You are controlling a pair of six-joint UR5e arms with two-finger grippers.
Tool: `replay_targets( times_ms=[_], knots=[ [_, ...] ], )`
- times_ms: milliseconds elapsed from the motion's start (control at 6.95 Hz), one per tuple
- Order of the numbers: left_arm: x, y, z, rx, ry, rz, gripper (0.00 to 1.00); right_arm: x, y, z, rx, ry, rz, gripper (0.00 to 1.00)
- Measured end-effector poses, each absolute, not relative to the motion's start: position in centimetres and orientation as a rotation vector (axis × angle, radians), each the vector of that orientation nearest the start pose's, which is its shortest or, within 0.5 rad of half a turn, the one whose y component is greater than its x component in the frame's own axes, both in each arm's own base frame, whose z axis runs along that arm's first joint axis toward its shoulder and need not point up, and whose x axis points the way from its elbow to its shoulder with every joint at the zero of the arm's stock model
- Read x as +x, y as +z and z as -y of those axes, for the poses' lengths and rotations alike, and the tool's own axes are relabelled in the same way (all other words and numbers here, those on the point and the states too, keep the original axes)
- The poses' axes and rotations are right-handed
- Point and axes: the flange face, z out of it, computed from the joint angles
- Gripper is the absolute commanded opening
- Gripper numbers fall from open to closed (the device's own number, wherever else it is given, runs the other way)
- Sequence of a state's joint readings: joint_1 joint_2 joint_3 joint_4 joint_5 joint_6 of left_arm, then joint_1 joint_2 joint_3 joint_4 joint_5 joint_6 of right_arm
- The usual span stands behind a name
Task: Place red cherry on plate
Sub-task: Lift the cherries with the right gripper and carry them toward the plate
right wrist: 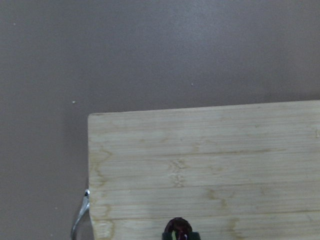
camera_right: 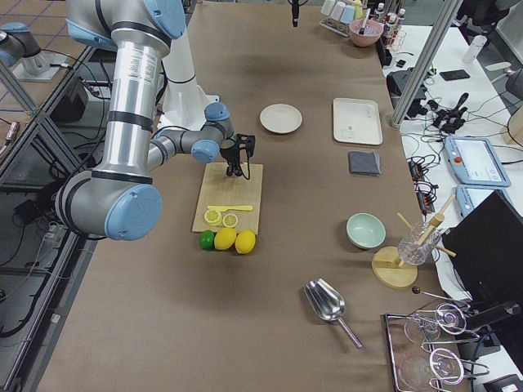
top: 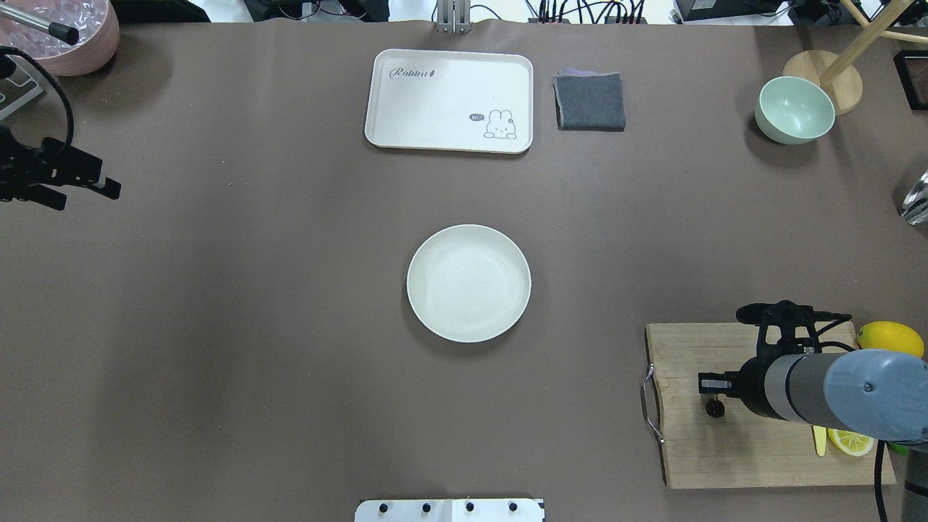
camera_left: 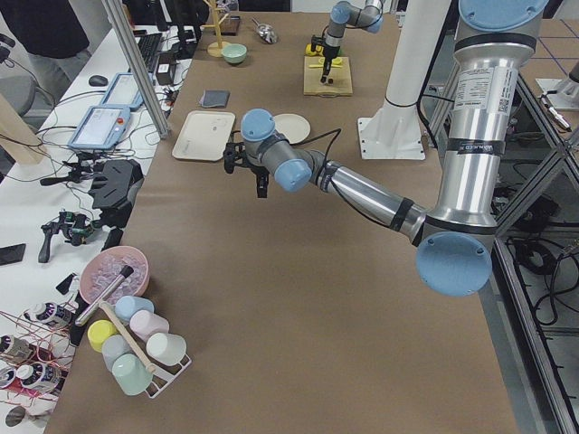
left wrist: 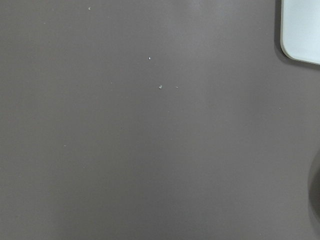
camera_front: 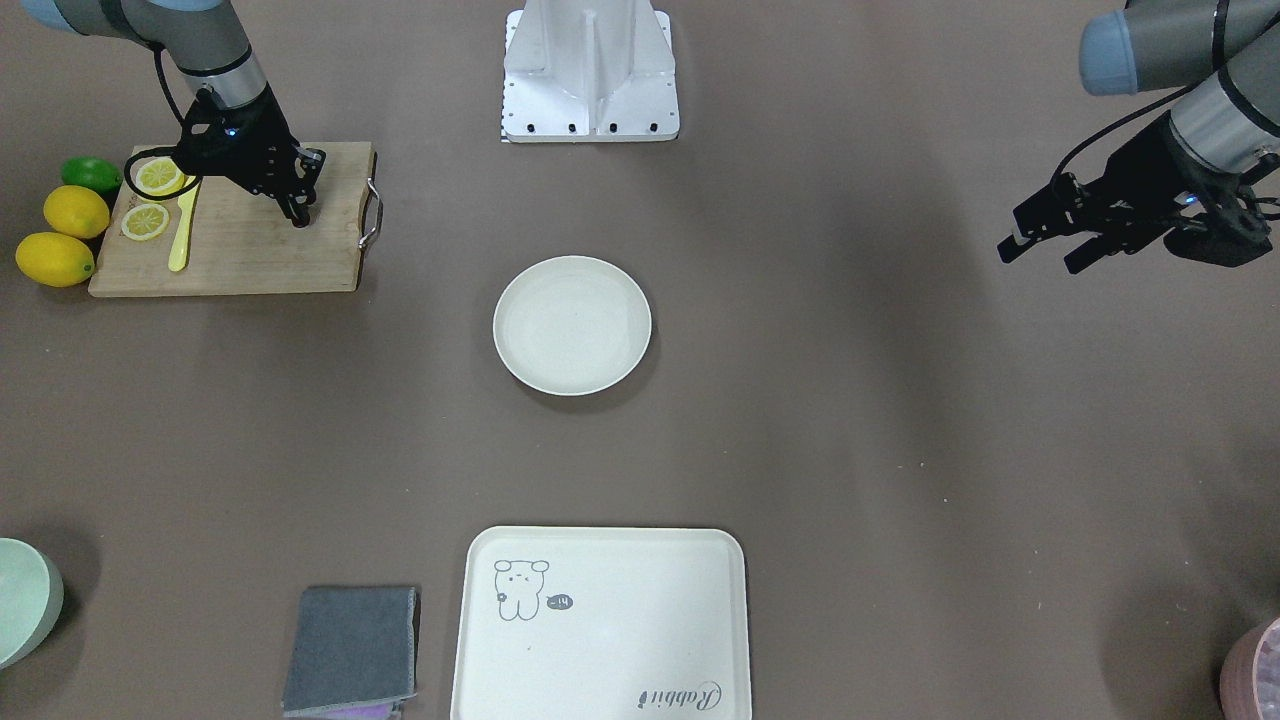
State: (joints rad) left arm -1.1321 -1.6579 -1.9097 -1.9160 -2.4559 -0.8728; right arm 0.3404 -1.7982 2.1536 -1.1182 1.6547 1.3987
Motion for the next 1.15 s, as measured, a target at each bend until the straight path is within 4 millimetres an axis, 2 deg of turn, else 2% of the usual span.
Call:
replay_targets(
  times_ms=[144, 432, 576, 719, 863, 1007, 1151],
  knots=[
    [16.6, 39.9, 48.5, 0.058, -0.047, -1.099, 0.99, -32.7, 41.9, 26.8, 0.100, 0.143, 0.821, 0.00],
    [16.7, 39.8, 48.6, 0.057, -0.046, -1.099, 0.99, -25.9, 36.0, 31.9, 0.019, 0.165, 0.854, 0.00],
    [16.7, 39.8, 48.6, 0.057, -0.046, -1.099, 0.99, -23.3, 32.1, 35.6, -0.003, 0.164, 0.857, 0.00],
    [16.7, 39.8, 48.5, 0.056, -0.048, -1.099, 0.99, -21.8, 27.2, 39.1, -0.021, 0.168, 0.835, 0.00],
    [16.7, 39.9, 48.5, 0.054, -0.050, -1.099, 0.99, -22.1, 21.7, 42.1, -0.042, 0.181, 0.806, 0.00],
    [16.7, 40.0, 48.6, 0.053, -0.051, -1.098, 0.99, -23.7, 16.6, 44.6, -0.055, 0.188, 0.789, 0.00],
    [16.7, 40.0, 48.6, 0.052, -0.051, -1.098, 0.99, -26.6, 12.8, 46.0, -0.058, 0.187, 0.772, 0.00]
  ],
)
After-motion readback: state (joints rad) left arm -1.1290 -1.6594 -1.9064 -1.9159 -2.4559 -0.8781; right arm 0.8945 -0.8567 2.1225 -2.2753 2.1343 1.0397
